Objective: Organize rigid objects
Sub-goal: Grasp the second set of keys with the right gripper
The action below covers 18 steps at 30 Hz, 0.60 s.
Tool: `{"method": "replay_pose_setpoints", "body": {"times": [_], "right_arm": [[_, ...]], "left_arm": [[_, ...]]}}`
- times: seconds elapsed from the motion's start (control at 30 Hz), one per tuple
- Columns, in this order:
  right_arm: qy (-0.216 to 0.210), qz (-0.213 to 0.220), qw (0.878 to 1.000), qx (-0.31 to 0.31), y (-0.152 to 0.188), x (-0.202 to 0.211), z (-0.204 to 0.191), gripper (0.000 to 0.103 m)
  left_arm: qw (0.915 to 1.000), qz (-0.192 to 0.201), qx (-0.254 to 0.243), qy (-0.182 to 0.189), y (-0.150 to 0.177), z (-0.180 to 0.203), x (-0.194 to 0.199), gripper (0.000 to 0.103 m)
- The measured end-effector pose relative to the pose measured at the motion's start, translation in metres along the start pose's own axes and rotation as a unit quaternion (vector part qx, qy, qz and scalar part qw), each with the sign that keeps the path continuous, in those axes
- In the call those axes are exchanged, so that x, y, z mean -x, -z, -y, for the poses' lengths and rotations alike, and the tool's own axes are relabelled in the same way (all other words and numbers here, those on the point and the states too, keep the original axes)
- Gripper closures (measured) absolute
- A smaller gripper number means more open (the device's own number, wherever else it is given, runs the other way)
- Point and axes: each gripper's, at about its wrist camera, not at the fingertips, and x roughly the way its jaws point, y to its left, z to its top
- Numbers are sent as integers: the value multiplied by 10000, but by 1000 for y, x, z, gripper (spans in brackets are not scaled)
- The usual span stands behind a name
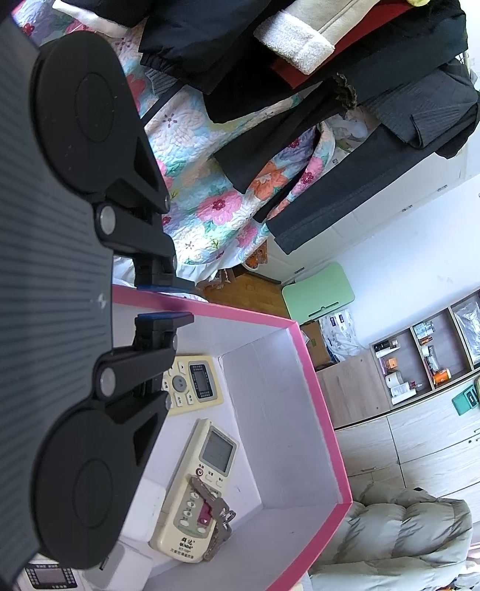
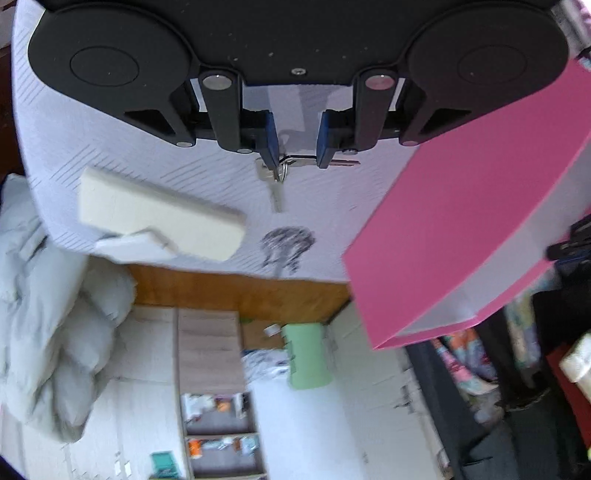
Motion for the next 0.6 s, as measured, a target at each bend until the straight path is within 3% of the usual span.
{"method": "replay_pose_setpoints", "body": {"times": [0.07, 0.2, 0.43, 0.57, 0.6], "right_arm": [[41, -311, 9995, 84, 3, -3, -7, 76], [164, -318, 9993, 144, 11, -2, -19, 65], [289, -137, 9994, -117, 5, -11, -15, 64], [622, 37, 9979, -158, 0, -21, -16, 62], [654, 59, 9977, -166, -1, -22, -17, 66]], "left_arm": [[10000, 3, -13, -16, 0, 0, 0, 93], [10000, 7, -13, -9, 0, 0, 0, 93], [10000, 35, -65, -23, 1, 1, 1, 93], [10000, 39, -43, -26, 1, 1, 1, 93], [10000, 44, -44, -25, 1, 1, 1, 93]]}}
